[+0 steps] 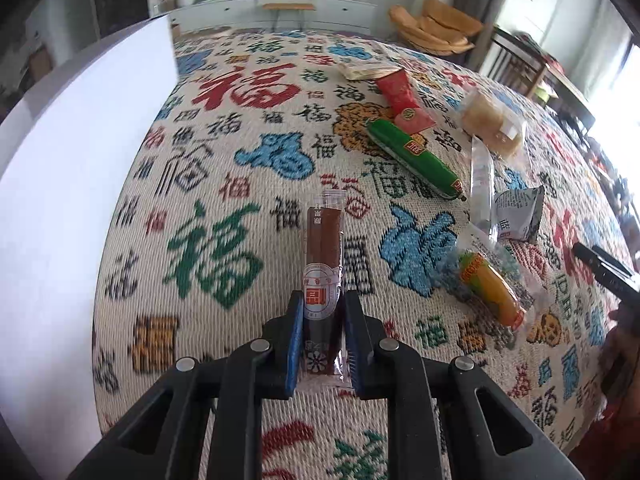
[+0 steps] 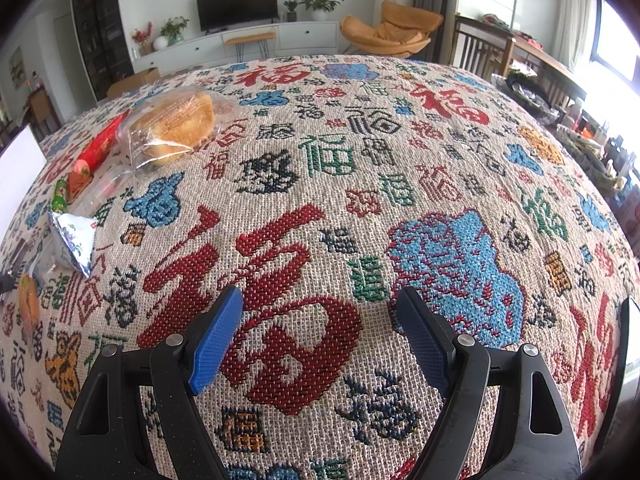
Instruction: Organize snacks
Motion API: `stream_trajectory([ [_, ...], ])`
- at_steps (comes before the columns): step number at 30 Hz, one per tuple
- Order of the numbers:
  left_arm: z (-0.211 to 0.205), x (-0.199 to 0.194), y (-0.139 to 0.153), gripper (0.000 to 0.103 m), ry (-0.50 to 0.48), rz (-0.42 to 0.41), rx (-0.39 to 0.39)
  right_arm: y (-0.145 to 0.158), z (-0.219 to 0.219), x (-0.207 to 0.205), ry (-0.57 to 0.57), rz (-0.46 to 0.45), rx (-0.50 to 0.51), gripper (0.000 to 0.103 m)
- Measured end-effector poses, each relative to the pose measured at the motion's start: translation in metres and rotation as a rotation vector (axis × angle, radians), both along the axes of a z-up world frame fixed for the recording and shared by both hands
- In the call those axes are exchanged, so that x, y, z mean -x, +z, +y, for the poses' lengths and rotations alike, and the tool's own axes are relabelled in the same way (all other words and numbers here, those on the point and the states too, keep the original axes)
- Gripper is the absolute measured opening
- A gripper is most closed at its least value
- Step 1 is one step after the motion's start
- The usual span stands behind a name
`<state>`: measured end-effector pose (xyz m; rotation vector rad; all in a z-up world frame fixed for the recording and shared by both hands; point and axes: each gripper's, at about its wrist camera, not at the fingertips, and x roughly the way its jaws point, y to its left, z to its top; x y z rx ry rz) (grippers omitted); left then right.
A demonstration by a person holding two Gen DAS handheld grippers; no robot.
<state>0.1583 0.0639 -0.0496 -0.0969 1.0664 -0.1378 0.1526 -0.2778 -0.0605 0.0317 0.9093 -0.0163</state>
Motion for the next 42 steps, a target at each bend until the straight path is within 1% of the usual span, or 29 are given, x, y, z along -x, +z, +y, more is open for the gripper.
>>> stream_trajectory([
  [2, -0.005, 0.013, 0.0, 0.024, 0.024, -0.018, -0.002, 0.0, 0.0, 0.0, 0.0, 0.0, 0.0, 0.082],
  [3, -0.009, 0.017, -0.001, 0.041, 0.016, -0.027, -0.014, 0.0, 0.0, 0.0, 0.0, 0.0, 0.0, 0.082],
  [4, -0.013, 0.018, -0.002, 0.066, 0.001, -0.034, -0.026, 0.0, 0.0, 0.0, 0.0, 0.0, 0.0, 0.082],
  [5, -0.016, 0.017, -0.002, 0.077, -0.015, -0.042, -0.044, 0.0, 0.0, 0.0, 0.0, 0.0, 0.0, 0.082],
  [6, -0.019, 0.017, -0.003, 0.084, -0.016, -0.059, -0.079, 0.0, 0.0, 0.0, 0.0, 0.0, 0.0, 0.082],
  [7, -0.02, 0.015, -0.003, 0.084, -0.016, -0.08, -0.117, 0.0, 0.0, 0.0, 0.0, 0.0, 0.0, 0.082],
  [9, -0.019, 0.007, -0.009, 0.086, -0.023, -0.084, -0.162, 0.0, 0.0, 0.0, 0.0, 0.0, 0.0, 0.082],
  [11, -0.009, 0.003, -0.014, 0.092, -0.006, -0.098, -0.136, 0.0, 0.0, 0.0, 0.0, 0.0, 0.0, 0.082],
  [13, -0.003, 0.002, -0.017, 0.099, 0.008, -0.114, -0.128, 0.0, 0.0, 0.0, 0.0, 0.0, 0.0, 0.082],
  [14, -0.002, 0.003, -0.017, 0.099, 0.009, -0.118, -0.126, 0.0, 0.0, 0.0, 0.0, 0.0, 0.0, 0.082],
  [16, -0.005, 0.001, -0.019, 0.103, -0.002, -0.11, -0.135, 0.0, 0.0, 0.0, 0.0, 0.0, 0.0, 0.082],
  [42, -0.006, 0.002, -0.019, 0.103, 0.001, -0.116, -0.136, 0.0, 0.0, 0.0, 0.0, 0.001, -0.001, 0.082],
])
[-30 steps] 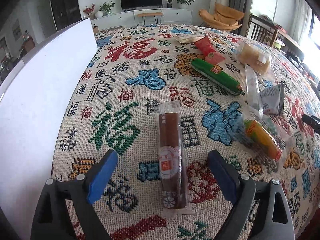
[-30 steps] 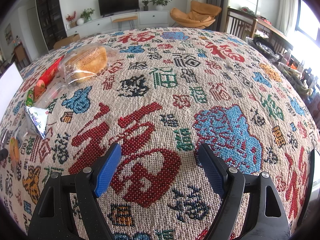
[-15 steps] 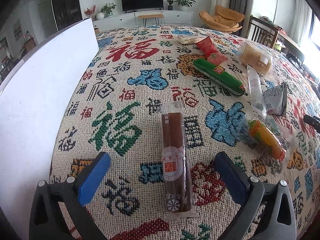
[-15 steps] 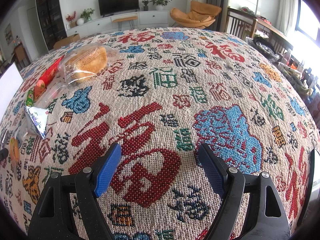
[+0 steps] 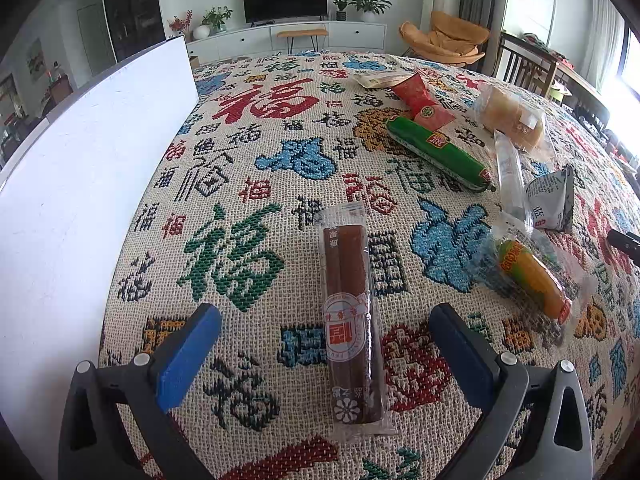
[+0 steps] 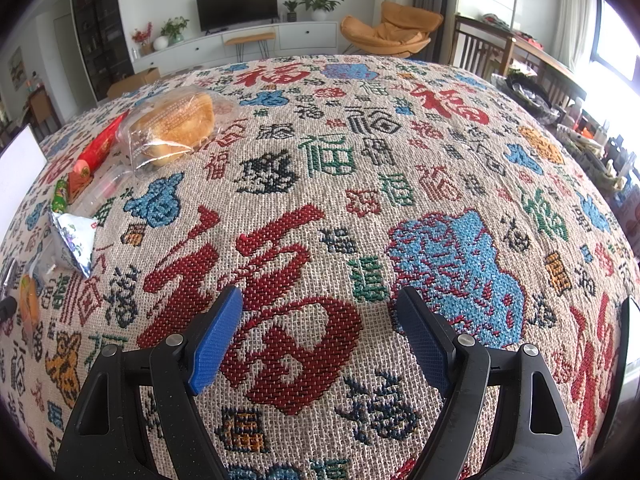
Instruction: Organize snacks
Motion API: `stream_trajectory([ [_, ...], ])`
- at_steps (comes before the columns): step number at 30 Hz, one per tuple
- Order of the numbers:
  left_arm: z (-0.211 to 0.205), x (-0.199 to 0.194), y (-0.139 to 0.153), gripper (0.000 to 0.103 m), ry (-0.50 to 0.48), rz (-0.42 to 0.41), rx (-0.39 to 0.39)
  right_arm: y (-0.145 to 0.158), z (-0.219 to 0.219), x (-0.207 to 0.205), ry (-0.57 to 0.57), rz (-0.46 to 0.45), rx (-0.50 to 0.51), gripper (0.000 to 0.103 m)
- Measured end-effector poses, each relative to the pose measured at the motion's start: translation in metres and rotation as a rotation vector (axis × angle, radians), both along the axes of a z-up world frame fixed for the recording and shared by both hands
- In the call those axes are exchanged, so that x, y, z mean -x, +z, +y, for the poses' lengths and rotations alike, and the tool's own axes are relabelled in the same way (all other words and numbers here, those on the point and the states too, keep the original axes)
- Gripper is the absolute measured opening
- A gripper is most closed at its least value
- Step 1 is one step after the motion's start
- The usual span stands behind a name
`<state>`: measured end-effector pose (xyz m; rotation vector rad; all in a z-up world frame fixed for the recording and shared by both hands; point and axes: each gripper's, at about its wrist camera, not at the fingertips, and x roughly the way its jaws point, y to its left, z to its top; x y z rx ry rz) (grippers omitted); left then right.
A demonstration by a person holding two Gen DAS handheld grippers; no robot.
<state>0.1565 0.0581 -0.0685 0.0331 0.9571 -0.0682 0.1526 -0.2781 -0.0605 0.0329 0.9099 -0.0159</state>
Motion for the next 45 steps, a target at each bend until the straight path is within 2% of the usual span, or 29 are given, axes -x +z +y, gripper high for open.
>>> stream_trajectory([
  [35, 0.001, 0.0, 0.001, 0.102, -0.014, 0.018, 0.009, 0.0, 0.001, 0.0, 0.002, 0.0, -0.001, 0.082],
  [36, 0.0, 0.001, 0.003, 0.097, -0.015, 0.023, 0.007, 0.002, 0.002, 0.003, 0.01, -0.002, -0.017, 0.083],
  [37, -0.001, 0.003, 0.005, 0.088, -0.024, 0.021, 0.007, 0.005, 0.005, 0.009, 0.05, -0.014, -0.079, 0.083],
  [38, -0.003, 0.007, 0.007, 0.082, -0.044, 0.016, 0.005, 0.01, 0.013, 0.017, 0.124, -0.028, -0.171, 0.083],
  [39, -0.006, 0.009, 0.009, 0.071, -0.064, 0.01, 0.003, 0.016, 0.028, 0.025, 0.22, -0.031, -0.263, 0.083],
  [40, -0.007, 0.01, 0.01, 0.058, -0.075, 0.007, 0.001, 0.02, 0.046, 0.03, 0.315, -0.016, -0.32, 0.083],
  [41, -0.008, 0.011, 0.012, 0.05, -0.079, 0.004, 0.002, 0.024, 0.07, 0.031, 0.415, 0.015, -0.344, 0.083],
  [42, -0.007, 0.01, 0.013, 0.027, -0.077, 0.003, 0.006, 0.029, 0.095, 0.03, 0.502, 0.041, -0.323, 0.082],
  [43, -0.003, 0.01, 0.015, 0.02, -0.07, 0.01, 0.024, 0.033, 0.121, 0.028, 0.577, 0.056, -0.278, 0.082],
  [45, 0.007, 0.013, 0.016, 0.019, -0.054, 0.023, 0.085, 0.034, 0.163, 0.014, 0.672, 0.099, -0.204, 0.082],
])
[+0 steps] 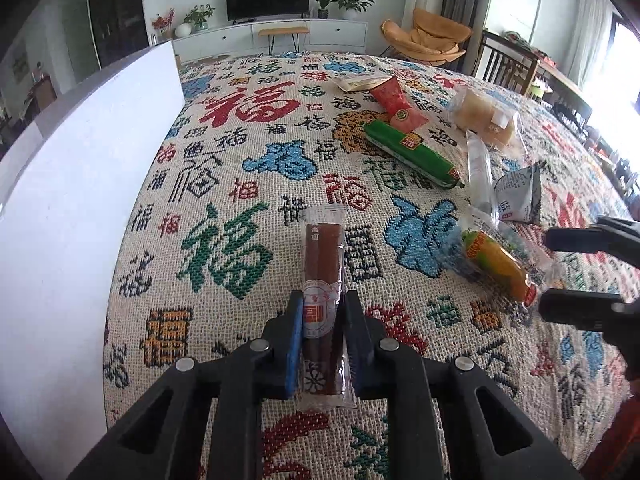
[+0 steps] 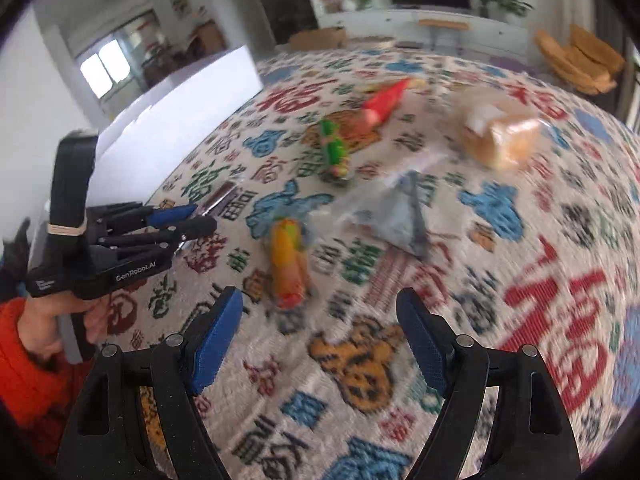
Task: Organize snacks
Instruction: 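Lift the brown sausage with the left tool while the right tool grasps the orange snack, then carry both snacks over the box and open both tools to drop them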
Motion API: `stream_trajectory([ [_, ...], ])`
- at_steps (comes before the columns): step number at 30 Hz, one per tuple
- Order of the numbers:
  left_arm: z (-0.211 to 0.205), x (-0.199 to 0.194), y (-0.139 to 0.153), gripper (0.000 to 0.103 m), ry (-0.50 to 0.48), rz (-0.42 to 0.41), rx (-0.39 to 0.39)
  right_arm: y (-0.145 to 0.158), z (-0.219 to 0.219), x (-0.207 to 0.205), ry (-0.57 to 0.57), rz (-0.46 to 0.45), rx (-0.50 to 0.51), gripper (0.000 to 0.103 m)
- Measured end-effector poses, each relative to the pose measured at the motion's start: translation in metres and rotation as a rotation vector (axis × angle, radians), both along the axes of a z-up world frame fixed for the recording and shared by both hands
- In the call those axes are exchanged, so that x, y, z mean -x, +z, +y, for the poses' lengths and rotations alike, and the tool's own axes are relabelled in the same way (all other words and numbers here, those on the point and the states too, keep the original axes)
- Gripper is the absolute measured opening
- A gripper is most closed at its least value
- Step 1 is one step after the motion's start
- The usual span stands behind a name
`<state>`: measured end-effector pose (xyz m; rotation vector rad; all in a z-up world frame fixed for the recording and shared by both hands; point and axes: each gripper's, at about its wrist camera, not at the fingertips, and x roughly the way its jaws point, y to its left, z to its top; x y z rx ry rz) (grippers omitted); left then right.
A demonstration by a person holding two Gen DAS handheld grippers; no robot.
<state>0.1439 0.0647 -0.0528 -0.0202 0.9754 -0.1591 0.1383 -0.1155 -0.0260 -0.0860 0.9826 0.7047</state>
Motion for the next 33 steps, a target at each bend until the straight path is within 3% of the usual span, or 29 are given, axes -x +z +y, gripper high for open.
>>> stream_trajectory([
  [3, 0.018, 0.014, 0.001, 0.018, 0.03, 0.012, 0.081, -0.018, 0.037, -0.035, 0.069, 0.187, 0.036, 0.08],
  [4, 0.022, 0.02, 0.001, 0.018, 0.036, 0.01, 0.091, -0.018, 0.044, -0.039, 0.07, 0.193, 0.048, 0.079],
  [6, 0.028, 0.03, 0.002, 0.018, 0.044, 0.009, 0.119, -0.016, 0.057, -0.039, 0.096, 0.183, 0.119, 0.03],
  [8, 0.032, 0.036, 0.003, 0.018, 0.048, 0.004, 0.15, -0.013, 0.062, -0.036, 0.107, 0.186, 0.155, 0.024],
  [10, 0.032, 0.041, 0.008, 0.018, 0.047, -0.007, 0.181, -0.007, 0.06, -0.03, 0.101, 0.186, 0.165, 0.023],
  [13, 0.03, 0.045, 0.018, 0.018, 0.035, -0.032, 0.22, 0.007, 0.044, -0.023, 0.052, 0.185, 0.089, 0.023],
  [17, 0.027, 0.051, 0.039, 0.018, 0.02, -0.061, 0.282, 0.024, 0.032, -0.013, 0.012, 0.156, 0.059, 0.023],
  [20, 0.038, 0.062, 0.07, 0.018, 0.016, -0.097, 0.379, 0.05, 0.039, -0.012, -0.01, 0.123, 0.012, 0.023],
  [22, 0.056, 0.072, 0.1, 0.018, 0.033, -0.152, 0.414, 0.083, 0.053, -0.008, 0.013, 0.078, -0.053, 0.023],
  [26, 0.108, 0.095, 0.149, 0.018, 0.133, -0.266, 0.388, 0.153, 0.107, 0.002, 0.121, -0.003, -0.21, 0.023],
  [29, 0.16, 0.114, 0.165, 0.019, 0.29, -0.311, 0.296, 0.188, 0.164, 0.012, 0.224, -0.022, -0.29, 0.023],
  [30, 0.175, 0.118, 0.165, 0.021, 0.346, -0.309, 0.264, 0.194, 0.186, 0.016, 0.258, -0.028, -0.299, 0.024],
  [32, 0.207, 0.125, 0.158, 0.049, 0.477, -0.272, 0.192, 0.198, 0.219, 0.022, 0.301, -0.045, -0.298, 0.031],
  [33, 0.221, 0.128, 0.152, 0.079, 0.536, -0.248, 0.174, 0.198, 0.231, 0.025, 0.313, -0.05, -0.287, 0.056],
])
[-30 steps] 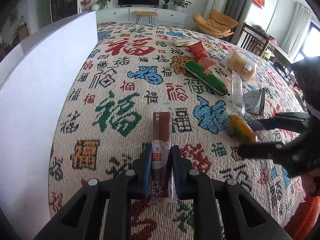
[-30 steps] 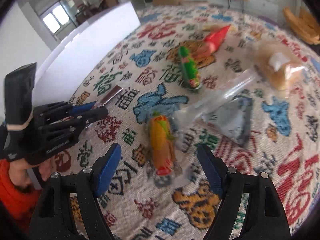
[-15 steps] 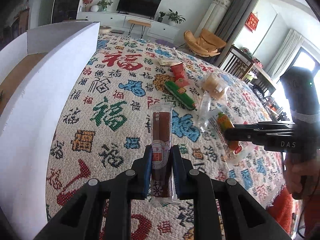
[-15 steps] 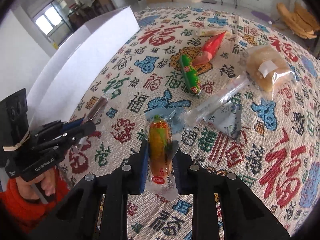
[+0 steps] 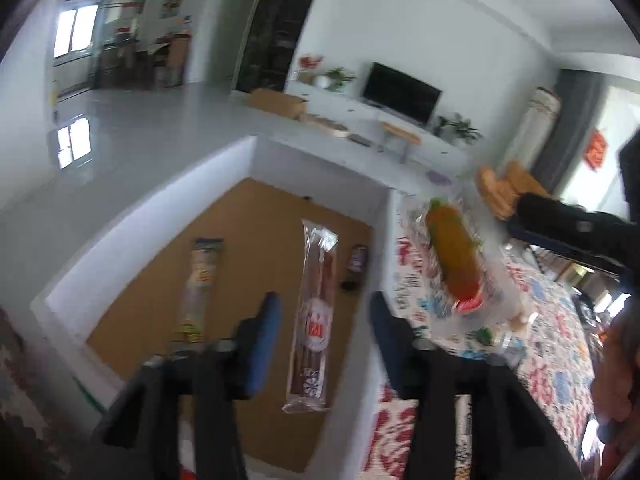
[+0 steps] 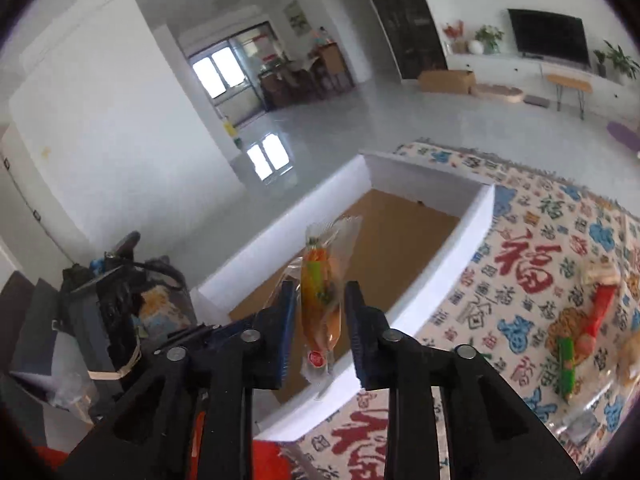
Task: Organize snacks
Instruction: 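Carry both snacks over the box and open both tools to drop them, then return both tools to the snack pile on the blanket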
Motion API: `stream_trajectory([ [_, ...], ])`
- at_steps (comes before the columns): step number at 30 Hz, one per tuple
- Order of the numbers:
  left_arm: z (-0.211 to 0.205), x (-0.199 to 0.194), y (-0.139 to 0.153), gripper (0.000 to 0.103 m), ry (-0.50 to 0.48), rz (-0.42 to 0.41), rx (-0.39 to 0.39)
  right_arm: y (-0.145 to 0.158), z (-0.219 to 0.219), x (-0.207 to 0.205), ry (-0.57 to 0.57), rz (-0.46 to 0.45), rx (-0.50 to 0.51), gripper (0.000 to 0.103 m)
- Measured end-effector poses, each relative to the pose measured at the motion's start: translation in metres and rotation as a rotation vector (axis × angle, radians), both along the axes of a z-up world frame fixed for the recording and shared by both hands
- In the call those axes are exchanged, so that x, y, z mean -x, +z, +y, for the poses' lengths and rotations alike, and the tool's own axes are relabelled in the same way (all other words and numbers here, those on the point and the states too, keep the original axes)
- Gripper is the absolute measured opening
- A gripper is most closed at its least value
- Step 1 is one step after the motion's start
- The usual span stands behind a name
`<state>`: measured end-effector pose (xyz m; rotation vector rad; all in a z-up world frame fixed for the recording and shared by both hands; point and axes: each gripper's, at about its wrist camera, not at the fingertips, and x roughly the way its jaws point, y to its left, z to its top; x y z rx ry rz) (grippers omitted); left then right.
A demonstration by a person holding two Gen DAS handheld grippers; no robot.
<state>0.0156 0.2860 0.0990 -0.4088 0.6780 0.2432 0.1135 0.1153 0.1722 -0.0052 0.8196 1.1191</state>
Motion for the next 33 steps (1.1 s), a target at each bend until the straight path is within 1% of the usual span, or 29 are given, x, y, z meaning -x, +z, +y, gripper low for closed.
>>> stream_trajectory([
  [1, 0.013, 0.006, -0.005, 0.086, 0.052, 0.009, 0.008, -0.001, 0.006, 0.001, -0.007, -0.006, 0.005, 0.066],
  [2, 0.021, 0.013, -0.009, 0.086, 0.086, -0.002, 0.015, -0.002, 0.005, 0.002, -0.022, -0.018, -0.013, 0.069],
  [4, 0.028, 0.02, -0.014, 0.086, 0.114, -0.015, 0.028, -0.005, -0.014, 0.003, -0.061, -0.051, -0.045, 0.069],
  [5, 0.027, 0.02, -0.016, 0.086, 0.113, -0.02, 0.033, -0.009, -0.029, 0.001, -0.101, -0.075, -0.046, 0.069],
  [7, 0.015, 0.016, -0.018, 0.086, 0.075, -0.039, 0.046, -0.015, -0.058, -0.001, -0.192, -0.126, -0.018, 0.069],
  [9, -0.011, 0.008, -0.016, 0.087, -0.004, -0.063, 0.053, -0.036, -0.103, -0.009, -0.311, -0.18, 0.039, 0.073],
  [10, -0.027, 0.005, -0.014, 0.087, -0.048, -0.071, 0.053, -0.05, -0.127, -0.014, -0.378, -0.2, 0.074, 0.073],
  [12, -0.065, -0.002, -0.011, 0.089, -0.161, -0.074, 0.052, -0.083, -0.181, -0.023, -0.522, -0.216, 0.171, 0.073],
  [13, -0.088, -0.008, -0.012, 0.089, -0.232, -0.064, 0.053, -0.101, -0.209, -0.029, -0.594, -0.209, 0.232, 0.073],
  [15, -0.131, -0.022, -0.02, 0.091, -0.367, -0.026, 0.065, -0.139, -0.261, -0.039, -0.72, -0.172, 0.353, 0.073],
  [16, -0.154, -0.03, -0.029, 0.091, -0.441, 0.004, 0.079, -0.154, -0.282, -0.042, -0.762, -0.146, 0.394, 0.073],
  [17, -0.176, -0.038, -0.041, 0.091, -0.507, 0.045, 0.094, -0.169, -0.302, -0.043, -0.796, -0.12, 0.427, 0.073],
  [18, -0.194, -0.046, -0.049, 0.091, -0.549, 0.079, 0.095, -0.178, -0.32, -0.042, -0.819, -0.101, 0.452, 0.073],
  [19, -0.212, -0.056, -0.064, 0.091, -0.589, 0.113, 0.076, -0.186, -0.331, -0.044, -0.834, -0.088, 0.473, 0.073],
  [20, -0.226, -0.065, -0.078, 0.091, -0.602, 0.142, 0.037, -0.195, -0.339, -0.044, -0.842, -0.08, 0.493, 0.073],
  [23, -0.245, -0.097, -0.114, 0.091, -0.565, 0.212, -0.05, -0.215, -0.357, -0.047, -0.849, -0.068, 0.506, 0.073],
  [26, -0.241, -0.123, -0.133, 0.091, -0.524, 0.222, -0.125, -0.228, -0.367, -0.044, -0.867, -0.065, 0.493, 0.075],
  [28, -0.237, -0.142, -0.145, 0.091, -0.496, 0.215, -0.192, -0.229, -0.375, -0.046, -0.878, -0.036, 0.452, 0.077],
  [29, -0.235, -0.15, -0.151, 0.091, -0.485, 0.219, -0.211, -0.23, -0.377, -0.048, -0.879, -0.017, 0.439, 0.078],
  [31, -0.225, -0.159, -0.161, 0.091, -0.476, 0.225, -0.189, -0.232, -0.38, -0.05, -0.872, -0.007, 0.422, 0.081],
  [32, -0.22, -0.161, -0.163, 0.092, -0.47, 0.202, -0.19, -0.231, -0.379, -0.049, -0.871, -0.011, 0.432, 0.081],
  [33, -0.217, -0.161, -0.163, 0.093, -0.469, 0.199, -0.182, -0.233, -0.377, -0.049, -0.87, -0.015, 0.44, 0.082],
])
